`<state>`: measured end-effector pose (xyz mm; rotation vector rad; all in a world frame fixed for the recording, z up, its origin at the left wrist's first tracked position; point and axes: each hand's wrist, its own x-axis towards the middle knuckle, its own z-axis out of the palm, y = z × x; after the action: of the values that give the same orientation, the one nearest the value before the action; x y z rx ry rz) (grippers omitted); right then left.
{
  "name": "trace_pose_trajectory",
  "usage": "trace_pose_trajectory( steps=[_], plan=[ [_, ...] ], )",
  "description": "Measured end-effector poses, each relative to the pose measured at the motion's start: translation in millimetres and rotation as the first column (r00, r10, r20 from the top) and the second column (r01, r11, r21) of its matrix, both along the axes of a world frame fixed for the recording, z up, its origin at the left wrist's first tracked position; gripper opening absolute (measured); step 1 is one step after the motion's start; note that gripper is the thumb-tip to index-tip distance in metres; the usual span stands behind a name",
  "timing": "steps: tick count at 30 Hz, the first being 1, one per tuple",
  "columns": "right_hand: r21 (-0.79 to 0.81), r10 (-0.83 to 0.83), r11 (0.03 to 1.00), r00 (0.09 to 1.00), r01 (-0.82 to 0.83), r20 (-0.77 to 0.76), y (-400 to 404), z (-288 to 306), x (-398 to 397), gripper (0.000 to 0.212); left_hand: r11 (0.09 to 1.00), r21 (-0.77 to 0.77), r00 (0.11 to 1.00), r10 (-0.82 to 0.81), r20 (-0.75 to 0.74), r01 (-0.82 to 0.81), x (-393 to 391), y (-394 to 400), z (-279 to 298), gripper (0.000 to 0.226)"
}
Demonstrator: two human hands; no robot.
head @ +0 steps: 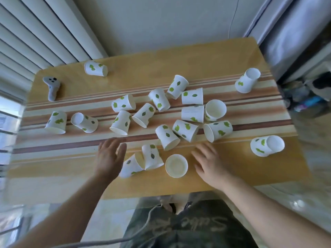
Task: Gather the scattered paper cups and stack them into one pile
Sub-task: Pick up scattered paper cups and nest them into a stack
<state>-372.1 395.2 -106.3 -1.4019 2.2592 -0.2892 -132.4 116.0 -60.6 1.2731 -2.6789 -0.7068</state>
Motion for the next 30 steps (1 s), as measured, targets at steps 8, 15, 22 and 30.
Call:
trace_pose_trajectory(
  steps=[8,15,22,30],
  plan=[
    [-0.314,-0.041,0.948,0.963,-0.047,-0.267,11,-65,2,0.041,0.945,0.21,0.894,0.308,-0.325,-0.249,54,-32,-99,0.045],
    [-0.353,-0.108,0.936,0.943,-0.011,-0.315,10,-83,3,0.046,0.947,0.213,0.806,0.317,-0.5,-0.24,59,-14,-110,0.044],
    [-0.332,-0.166,0.941,0.951,0.073,-0.261,11,-66,24,0.044,0.985,0.118,0.852,0.171,-0.496,-0.129,70,14,-92,0.045],
    [-0.39,-0.377,0.886,0.881,0.252,-0.287,24,-66,52,0.034,0.993,0.078,0.895,-0.045,-0.443,0.089,88,46,-90,0.089]
  ],
)
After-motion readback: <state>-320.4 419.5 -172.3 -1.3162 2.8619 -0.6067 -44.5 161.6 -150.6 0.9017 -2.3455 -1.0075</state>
